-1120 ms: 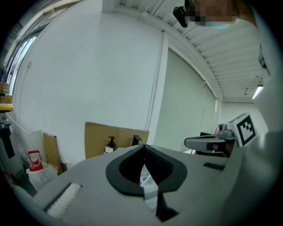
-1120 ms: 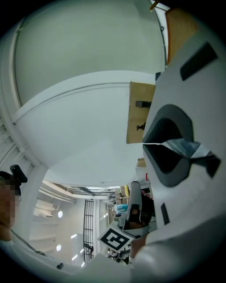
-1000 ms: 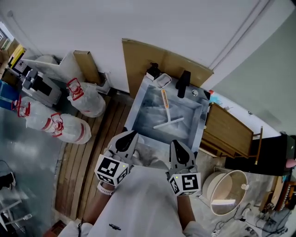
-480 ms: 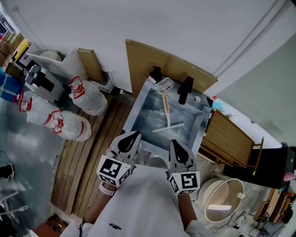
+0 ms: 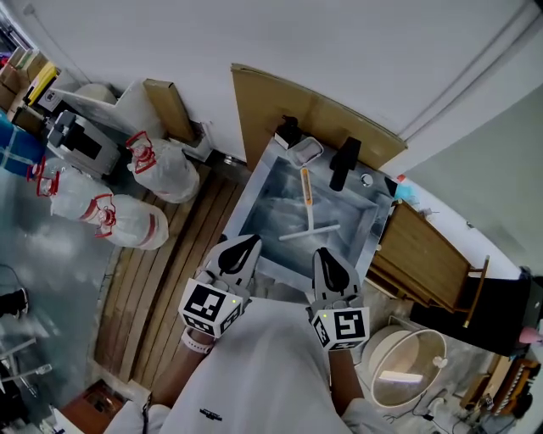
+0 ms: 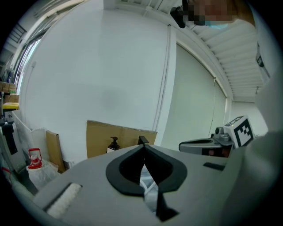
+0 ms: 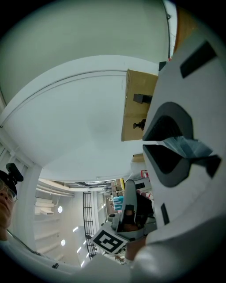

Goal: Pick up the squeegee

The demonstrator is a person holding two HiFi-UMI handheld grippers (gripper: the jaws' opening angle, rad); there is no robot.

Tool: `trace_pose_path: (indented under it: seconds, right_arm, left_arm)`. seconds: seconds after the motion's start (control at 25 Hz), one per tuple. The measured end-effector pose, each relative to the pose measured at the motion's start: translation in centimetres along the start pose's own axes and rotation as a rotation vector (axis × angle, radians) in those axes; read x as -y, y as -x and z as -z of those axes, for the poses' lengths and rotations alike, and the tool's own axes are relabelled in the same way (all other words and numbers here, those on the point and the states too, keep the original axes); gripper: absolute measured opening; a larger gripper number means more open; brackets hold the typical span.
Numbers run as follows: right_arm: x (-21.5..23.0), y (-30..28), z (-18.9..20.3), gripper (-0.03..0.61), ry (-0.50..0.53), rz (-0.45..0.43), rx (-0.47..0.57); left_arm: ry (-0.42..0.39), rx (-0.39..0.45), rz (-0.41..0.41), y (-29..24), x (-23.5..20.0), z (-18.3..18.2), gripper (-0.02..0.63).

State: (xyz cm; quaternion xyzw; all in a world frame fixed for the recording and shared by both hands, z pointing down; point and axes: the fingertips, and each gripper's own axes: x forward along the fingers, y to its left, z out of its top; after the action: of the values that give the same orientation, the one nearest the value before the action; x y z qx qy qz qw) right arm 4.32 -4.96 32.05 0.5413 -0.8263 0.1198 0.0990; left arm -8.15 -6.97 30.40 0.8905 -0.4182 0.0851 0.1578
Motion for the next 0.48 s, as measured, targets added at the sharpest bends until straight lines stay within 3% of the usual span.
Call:
trace_pose_path:
  seconds: [0.48]
  right_arm:
    - [3.0, -3.9, 3.0, 0.011, -0.011, -0.011, -0.083]
  left_arm:
    - [0.060, -0.082, -0.031, -3.2, -0.9, 3.1, 0.005]
